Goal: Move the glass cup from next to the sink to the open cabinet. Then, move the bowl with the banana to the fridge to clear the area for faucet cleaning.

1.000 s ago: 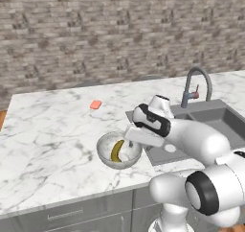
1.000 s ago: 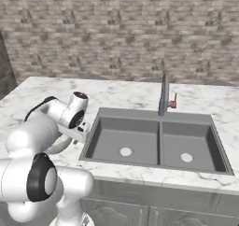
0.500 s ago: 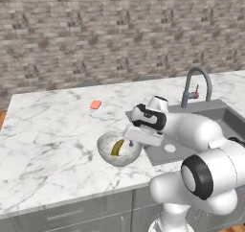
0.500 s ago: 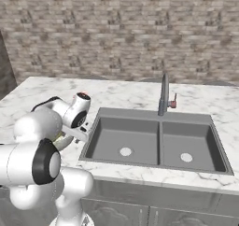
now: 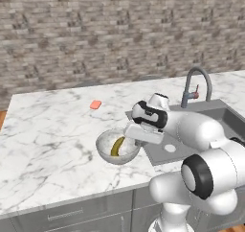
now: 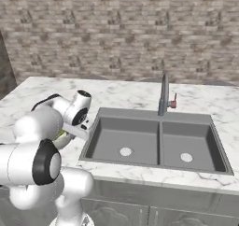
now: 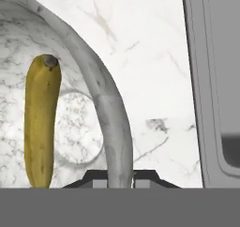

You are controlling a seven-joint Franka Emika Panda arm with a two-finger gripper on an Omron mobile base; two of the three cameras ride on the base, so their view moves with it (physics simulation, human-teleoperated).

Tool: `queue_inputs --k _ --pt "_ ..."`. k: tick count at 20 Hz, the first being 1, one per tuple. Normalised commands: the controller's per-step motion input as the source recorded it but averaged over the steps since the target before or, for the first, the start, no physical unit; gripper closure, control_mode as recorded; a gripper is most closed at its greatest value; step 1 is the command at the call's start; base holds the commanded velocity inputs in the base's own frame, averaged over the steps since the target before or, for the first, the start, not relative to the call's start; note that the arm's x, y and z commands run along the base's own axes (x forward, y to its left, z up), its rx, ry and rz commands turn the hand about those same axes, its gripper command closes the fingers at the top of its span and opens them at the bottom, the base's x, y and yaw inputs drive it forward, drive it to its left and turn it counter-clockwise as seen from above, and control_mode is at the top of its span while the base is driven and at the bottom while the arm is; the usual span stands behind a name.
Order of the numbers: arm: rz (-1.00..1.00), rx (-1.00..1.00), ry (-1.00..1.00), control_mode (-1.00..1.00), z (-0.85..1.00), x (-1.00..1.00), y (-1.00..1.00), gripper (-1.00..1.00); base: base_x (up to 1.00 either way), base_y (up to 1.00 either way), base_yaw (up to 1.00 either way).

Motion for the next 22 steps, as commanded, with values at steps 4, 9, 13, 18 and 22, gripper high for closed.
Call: queue_inputs --k 4,9,13,18,22 --pt "-0.08 0.04 -0.13 -1.00 0.51 -0.44 0.00 1.00 0.00 0.00 0.00" --pt "-0.32 0.17 -0.24 -1.00 0.96 -0.72 -0.10 1.00 0.00 0.00 0.00" --pt "-0.59 0.15 -0.14 -1.00 0.88 -0.48 -0.09 1.00 0.00 0.00 0.00" --pt "-0.84 0.11 -0.01 -1.00 0.74 -0.32 -0.07 1.00 0.00 0.00 0.00" --pt "-0.87 0.10 0.09 -1.00 0.57 -0.29 -0.09 1.00 0.00 0.00 0.00"
